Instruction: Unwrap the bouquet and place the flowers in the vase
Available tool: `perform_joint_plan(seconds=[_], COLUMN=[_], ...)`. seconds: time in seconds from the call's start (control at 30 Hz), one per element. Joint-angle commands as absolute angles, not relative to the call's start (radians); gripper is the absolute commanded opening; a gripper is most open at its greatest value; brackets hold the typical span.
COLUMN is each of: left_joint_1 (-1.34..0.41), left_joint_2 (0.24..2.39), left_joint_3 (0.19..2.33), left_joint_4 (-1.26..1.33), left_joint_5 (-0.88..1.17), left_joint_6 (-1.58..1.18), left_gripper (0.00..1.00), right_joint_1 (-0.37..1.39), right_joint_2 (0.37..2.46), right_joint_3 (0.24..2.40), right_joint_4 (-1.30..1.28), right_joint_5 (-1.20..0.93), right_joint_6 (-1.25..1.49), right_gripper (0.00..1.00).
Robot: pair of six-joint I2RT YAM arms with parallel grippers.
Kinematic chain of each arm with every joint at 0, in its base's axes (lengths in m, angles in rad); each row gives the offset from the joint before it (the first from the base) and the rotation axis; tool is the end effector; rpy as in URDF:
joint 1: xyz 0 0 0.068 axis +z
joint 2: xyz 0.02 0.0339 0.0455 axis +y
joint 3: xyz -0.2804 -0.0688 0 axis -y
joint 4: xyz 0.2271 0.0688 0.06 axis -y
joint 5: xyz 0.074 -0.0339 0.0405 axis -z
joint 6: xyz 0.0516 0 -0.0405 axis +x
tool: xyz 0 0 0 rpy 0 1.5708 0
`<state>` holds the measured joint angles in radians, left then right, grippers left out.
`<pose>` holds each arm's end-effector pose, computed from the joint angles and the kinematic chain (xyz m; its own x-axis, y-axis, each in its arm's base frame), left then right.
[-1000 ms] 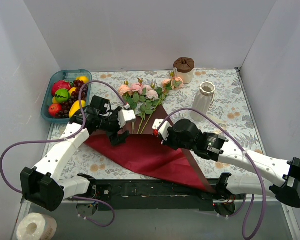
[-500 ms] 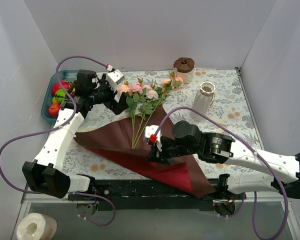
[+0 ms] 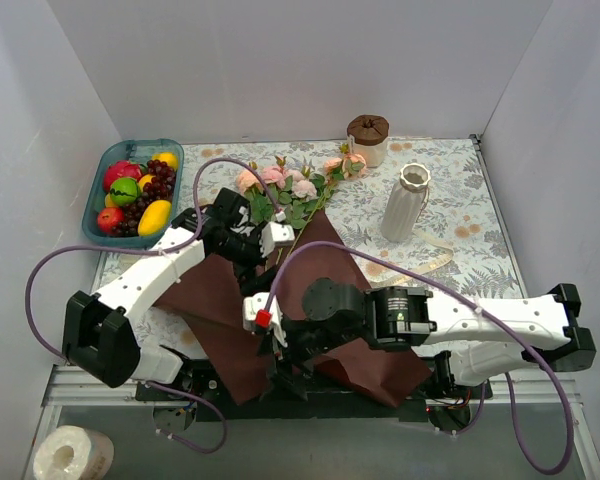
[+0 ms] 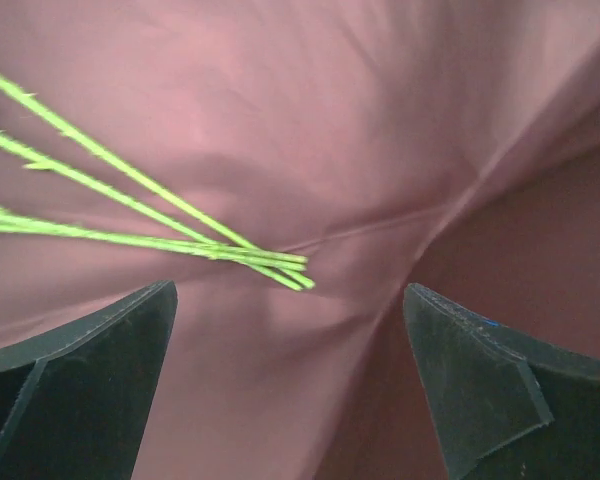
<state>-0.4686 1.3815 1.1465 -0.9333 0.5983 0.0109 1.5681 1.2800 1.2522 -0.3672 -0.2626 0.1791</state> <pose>0.2079 -0.1378 0.2870 -0.8146 0.4225 -0.3973 0.5789 0.6330 -0.5139 -0.0126 0.2826 0.3881 -0.1732 -0.4209 -0.8904 -0.9507 -0.1647 0.2627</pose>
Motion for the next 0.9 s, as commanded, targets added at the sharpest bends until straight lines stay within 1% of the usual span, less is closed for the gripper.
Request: perform_joint_plan(seconds=[0.0,0.1,0.2,0.23,0.3,0.33,0.4,0.5,0.6,0.63,0.67,0.73,0.77,0.87], left_joint_1=[-0.503,-0.506,-0.509,-0.512,-0.514,-0.532,-0.558,-0.578,-0.578,-0.580,-0.580,-0.569,-0.566,-0.525], left_joint_2=[1.281,1.217,1.186,1.180,1.161,1.149,1.117,1.043,1.009,1.015,1.043,1.078,1.106,1.152], left_joint_3=[1.102,1.057,1.045,1.045,1.039,1.029,0.997,0.959,0.966,0.986,1.006,1.057,1.066,1.075], left_joint_4=[-1.057,-1.120,-1.267,-1.335,-1.380,-1.381,-1.381,-1.350,-1.143,-1.053,-1.027,-0.970,-0.945,-0.845], left_joint_5=[0.687,0.721,0.764,0.776,0.795,0.789,0.741,0.674,0.634,0.623,0.612,0.585,0.575,0.500], left_joint_6=[0.245,0.386,0.584,0.630,0.689,0.692,0.718,0.781,0.561,0.481,0.386,0.303,0.213,0.066], left_gripper=[0.96,0.97,0.98,0.98,0.98,0.98,0.98,0.98,0.98,0.98,0.98,0.98,0.98,0.98], right_joint_1=[1.563,1.548,1.488,1.444,1.375,1.309,1.252,1.157,1.053,1.010,0.994,0.959,0.951,0.919], right_joint_2=[1.200,1.137,1.077,1.060,1.057,1.065,1.075,1.127,1.227,1.292,1.327,1.429,1.465,1.600], right_joint_3=[1.353,1.381,1.365,1.353,1.303,1.281,1.200,1.135,1.135,1.144,1.160,1.219,1.244,1.342], right_joint_4=[-0.317,-0.337,-0.348,-0.353,-0.376,-0.380,-0.361,-0.339,-0.337,-0.339,-0.339,-0.344,-0.348,-0.379], right_joint_5=[-0.207,-0.118,0.062,0.177,0.245,0.300,0.322,0.368,0.377,0.374,0.380,0.394,0.426,0.449], right_joint_6=[0.166,0.130,0.104,0.103,0.127,0.141,0.182,0.228,0.319,0.356,0.368,0.385,0.403,0.440], right_gripper=[0.94,0.95,0.95,0.94,0.91,0.90,0.87,0.86,0.82,0.81,0.80,0.78,0.78,0.75])
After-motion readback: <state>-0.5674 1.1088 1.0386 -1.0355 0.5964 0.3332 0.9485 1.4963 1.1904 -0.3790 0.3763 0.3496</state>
